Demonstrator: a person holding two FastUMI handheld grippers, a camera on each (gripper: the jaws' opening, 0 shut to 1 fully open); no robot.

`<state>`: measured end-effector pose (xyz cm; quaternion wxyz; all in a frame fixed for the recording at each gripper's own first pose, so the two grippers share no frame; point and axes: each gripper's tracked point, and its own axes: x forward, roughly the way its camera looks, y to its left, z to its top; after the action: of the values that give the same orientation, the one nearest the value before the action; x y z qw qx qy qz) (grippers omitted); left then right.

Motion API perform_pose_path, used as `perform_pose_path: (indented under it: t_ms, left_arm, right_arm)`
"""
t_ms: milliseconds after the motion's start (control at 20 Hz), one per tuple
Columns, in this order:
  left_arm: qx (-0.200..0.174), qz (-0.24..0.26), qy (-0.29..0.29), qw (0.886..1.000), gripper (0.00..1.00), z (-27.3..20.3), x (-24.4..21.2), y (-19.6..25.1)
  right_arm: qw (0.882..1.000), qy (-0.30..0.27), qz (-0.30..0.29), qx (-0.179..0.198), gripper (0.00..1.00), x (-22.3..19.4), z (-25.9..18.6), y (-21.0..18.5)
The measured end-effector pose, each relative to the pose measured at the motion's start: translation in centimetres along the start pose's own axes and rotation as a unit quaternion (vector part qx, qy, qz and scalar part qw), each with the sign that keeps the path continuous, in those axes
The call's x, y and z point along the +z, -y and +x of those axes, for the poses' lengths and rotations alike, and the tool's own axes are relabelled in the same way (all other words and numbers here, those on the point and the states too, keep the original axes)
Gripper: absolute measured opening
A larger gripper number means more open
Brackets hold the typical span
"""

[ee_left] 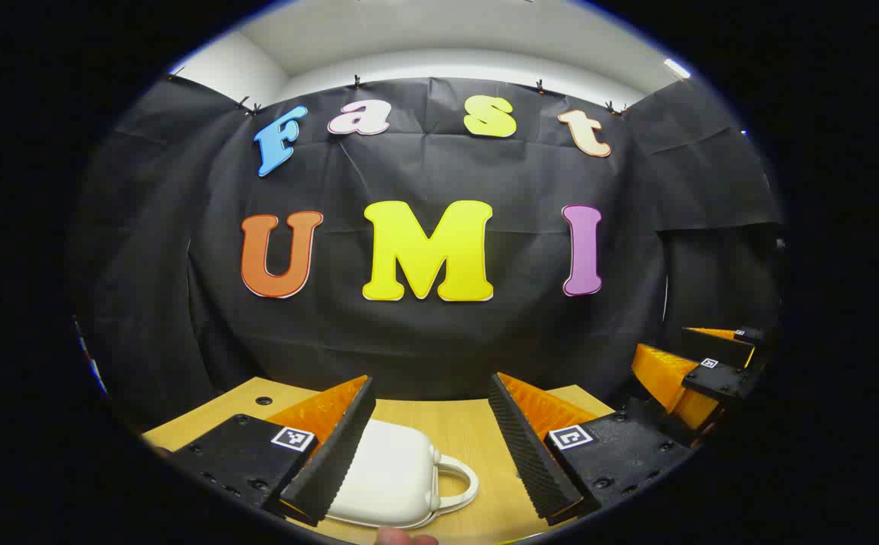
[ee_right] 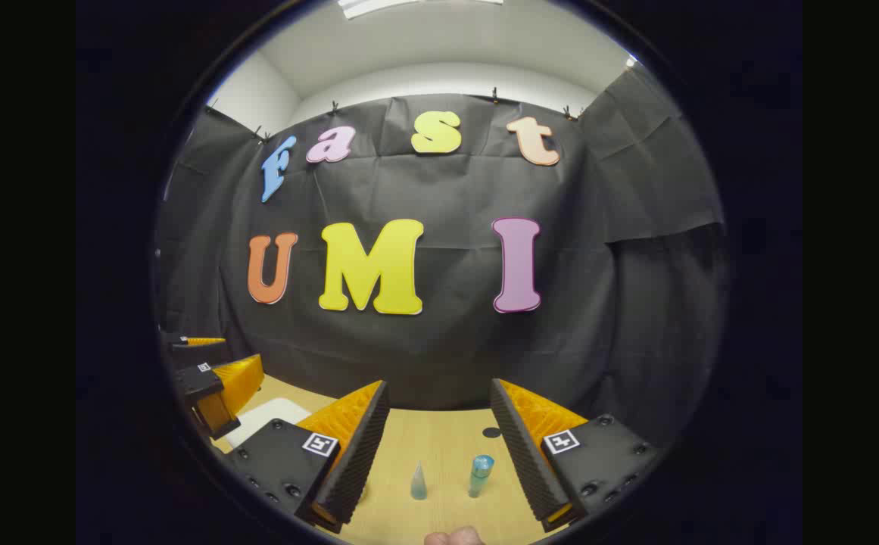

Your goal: First open the suitcase, pack the skin care products into it, and then close the suitcase.

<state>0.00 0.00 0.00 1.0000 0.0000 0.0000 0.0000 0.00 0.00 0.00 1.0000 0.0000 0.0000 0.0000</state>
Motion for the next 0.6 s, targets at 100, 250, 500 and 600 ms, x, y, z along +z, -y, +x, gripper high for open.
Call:
perform_pose_path:
  t_ms: [100, 250, 500, 600]
  left_arm:
    - [-0.001, 0.001, -0.003, 1.0, 0.96, 0.4, -0.1, 0.3]
    - [0.005, 0.005, -0.002, 1.0, 0.96, 0.9, -0.2, 0.1]
    - [0.008, 0.009, -0.008, 1.0, 0.96, 1.6, -0.6, 0.3]
    - [0.01, 0.007, -0.011, 1.0, 0.96, 1.7, -0.8, 0.3]
  right_arm:
    - [1.0, -0.001, -0.004, 0.0, 0.8, -0.2, 0.2, 0.2]
    - [1.0, 0.002, -0.004, 0.0, 0.8, -0.2, 0.6, 0.6]
    - [1.0, 0.001, -0.004, 0.002, 0.78, -0.5, 0.9, 1.4]
    - [1.0, 0.002, -0.009, 0.004, 0.79, -0.5, 0.8, 1.6]
